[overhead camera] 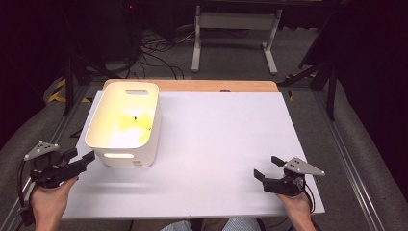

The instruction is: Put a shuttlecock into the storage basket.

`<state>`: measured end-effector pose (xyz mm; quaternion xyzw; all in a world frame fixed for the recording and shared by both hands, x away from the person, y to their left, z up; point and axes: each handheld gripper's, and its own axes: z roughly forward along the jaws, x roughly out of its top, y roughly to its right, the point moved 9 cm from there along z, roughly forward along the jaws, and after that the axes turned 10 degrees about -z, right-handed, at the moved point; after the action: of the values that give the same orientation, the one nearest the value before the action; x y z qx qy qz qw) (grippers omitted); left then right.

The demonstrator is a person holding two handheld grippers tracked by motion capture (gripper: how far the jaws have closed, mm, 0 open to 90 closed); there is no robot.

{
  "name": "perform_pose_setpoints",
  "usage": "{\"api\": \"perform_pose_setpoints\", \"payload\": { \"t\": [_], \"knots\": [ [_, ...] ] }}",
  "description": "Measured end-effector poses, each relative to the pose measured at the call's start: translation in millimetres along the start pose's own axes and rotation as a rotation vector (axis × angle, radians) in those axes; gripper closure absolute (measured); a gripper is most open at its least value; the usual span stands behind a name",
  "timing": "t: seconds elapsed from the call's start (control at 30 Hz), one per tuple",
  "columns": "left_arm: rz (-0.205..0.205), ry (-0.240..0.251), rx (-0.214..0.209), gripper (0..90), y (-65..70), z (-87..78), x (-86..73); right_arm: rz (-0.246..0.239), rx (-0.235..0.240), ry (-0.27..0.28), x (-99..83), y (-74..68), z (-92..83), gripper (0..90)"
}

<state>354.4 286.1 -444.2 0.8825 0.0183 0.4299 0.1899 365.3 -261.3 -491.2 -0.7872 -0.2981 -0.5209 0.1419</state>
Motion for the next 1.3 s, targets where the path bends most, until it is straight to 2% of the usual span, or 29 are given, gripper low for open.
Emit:
{"api": "perform_pose_setpoints", "payload": {
  "t": [0.4,0.73,0.97,1.3],
  "knots": [
    [-0.013,0.002,-0.019,32.3,3.5,7.6,-11.1,0.001,-0.003,-0.002,-0.7,0.4,-1.2,11.5],
    [-0.005,0.014,-0.031,31.7,8.5,12.1,-16.9,0.003,-0.007,-0.003,-1.1,1.4,-2.3,11.4],
    [-0.026,0.039,-0.055,31.3,11.4,15.8,-21.4,0.004,-0.009,0.000,-1.2,1.8,-3.1,11.4],
    [-0.015,0.042,-0.059,30.9,15.4,23.1,-29.9,0.003,-0.013,-0.004,-2.1,2.7,-4.3,11.4]
  ]
}}
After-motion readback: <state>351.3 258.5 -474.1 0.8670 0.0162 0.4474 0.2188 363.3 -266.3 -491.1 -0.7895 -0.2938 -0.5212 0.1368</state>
